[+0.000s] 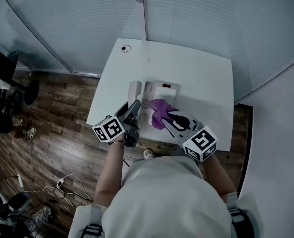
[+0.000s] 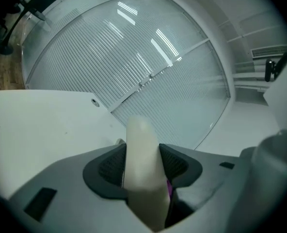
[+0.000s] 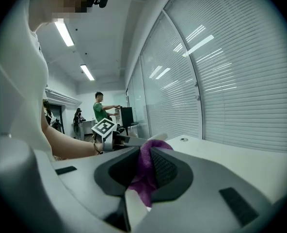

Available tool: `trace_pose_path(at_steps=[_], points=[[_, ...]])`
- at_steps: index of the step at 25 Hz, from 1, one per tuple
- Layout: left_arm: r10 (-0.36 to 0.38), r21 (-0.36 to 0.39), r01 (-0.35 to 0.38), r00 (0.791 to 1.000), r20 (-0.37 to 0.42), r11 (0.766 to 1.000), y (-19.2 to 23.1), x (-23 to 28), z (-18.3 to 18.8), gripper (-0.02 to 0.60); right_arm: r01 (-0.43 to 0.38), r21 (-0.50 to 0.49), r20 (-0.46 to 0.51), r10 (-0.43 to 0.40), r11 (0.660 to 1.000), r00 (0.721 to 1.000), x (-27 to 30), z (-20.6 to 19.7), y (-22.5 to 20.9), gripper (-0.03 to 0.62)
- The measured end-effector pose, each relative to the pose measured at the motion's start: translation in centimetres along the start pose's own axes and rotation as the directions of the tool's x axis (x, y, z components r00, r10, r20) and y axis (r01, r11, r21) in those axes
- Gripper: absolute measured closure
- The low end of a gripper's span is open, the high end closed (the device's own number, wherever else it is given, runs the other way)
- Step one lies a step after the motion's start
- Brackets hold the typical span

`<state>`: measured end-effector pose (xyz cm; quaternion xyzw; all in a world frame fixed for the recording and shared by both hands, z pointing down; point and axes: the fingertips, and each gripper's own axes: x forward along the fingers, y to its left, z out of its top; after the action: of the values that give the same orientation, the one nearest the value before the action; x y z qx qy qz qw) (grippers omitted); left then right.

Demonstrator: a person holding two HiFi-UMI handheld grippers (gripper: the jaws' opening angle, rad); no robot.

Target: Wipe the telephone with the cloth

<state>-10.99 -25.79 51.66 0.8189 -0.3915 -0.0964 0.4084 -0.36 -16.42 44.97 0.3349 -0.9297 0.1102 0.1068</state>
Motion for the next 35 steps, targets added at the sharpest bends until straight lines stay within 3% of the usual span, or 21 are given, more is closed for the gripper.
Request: trace_pose_path(at_steps=[7, 17, 25, 30, 35], points=[[0.101, 0.083, -0.094, 0.991, -0.086, 0.992, 0.8, 2.8, -2.1, 0.357, 0.053, 0.018, 0.011, -0.053, 0.998, 0.999, -1.4, 0.1, -2.7, 0.514], [0.235, 0.206, -0.199, 0.957, -0.170, 0.958, 2.2, 6.2, -3.7, 0.357, 0.083, 0.047, 0.015, -0.084, 0.995, 0.996, -2.2, 0.0, -5.8, 0.514], [0.292, 0.307, -0.222, 0.934, -0.204, 0.925, 2.3, 6.9, -4.5, 0.357, 0.087, 0.056, 0.013, -0.088, 0.995, 0.996, -2.2, -0.2, -6.1, 0.514], [0.346, 0.411, -0.230, 0.909, -0.234, 0.882, 2.8, 7.3, -5.8, 0.357, 0.084, 0.058, 0.013, -0.085, 0.995, 0.996, -2.0, -0.2, -6.1, 0.514], [0.346, 0.443, -0.221, 0.911, -0.226, 0.869, 2.8, 7.2, -6.2, 0.356, 0.089, 0.061, 0.008, -0.090, 0.994, 0.996, -2.0, -0.3, -6.2, 0.514]])
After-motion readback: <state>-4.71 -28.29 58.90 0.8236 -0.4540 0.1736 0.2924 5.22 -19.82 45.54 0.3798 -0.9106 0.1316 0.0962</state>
